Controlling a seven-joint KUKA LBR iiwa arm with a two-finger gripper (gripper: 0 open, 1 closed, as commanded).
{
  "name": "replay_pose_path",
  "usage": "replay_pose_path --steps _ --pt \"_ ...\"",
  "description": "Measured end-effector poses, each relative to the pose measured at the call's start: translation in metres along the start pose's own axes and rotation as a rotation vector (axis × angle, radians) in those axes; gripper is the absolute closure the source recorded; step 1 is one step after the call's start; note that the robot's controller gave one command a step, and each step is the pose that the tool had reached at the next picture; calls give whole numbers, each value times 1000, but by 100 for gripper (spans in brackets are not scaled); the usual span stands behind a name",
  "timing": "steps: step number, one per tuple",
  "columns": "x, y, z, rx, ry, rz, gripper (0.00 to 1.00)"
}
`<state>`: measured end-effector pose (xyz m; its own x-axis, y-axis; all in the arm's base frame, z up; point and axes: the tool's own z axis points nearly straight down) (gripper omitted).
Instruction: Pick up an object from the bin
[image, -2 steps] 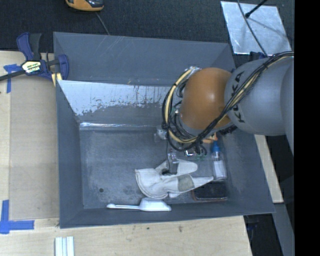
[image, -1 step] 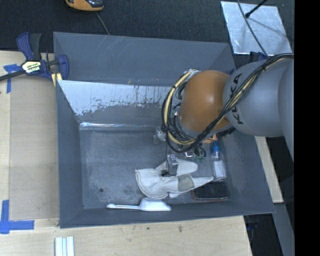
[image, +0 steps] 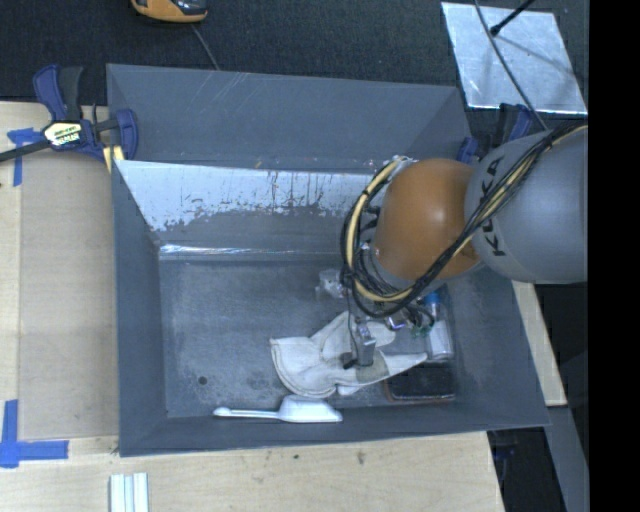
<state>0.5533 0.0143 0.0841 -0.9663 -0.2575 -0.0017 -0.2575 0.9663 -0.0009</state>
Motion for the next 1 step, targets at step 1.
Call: replay_pose_path --steps 1 --pt "1 -15 12 0 0 -65 100"
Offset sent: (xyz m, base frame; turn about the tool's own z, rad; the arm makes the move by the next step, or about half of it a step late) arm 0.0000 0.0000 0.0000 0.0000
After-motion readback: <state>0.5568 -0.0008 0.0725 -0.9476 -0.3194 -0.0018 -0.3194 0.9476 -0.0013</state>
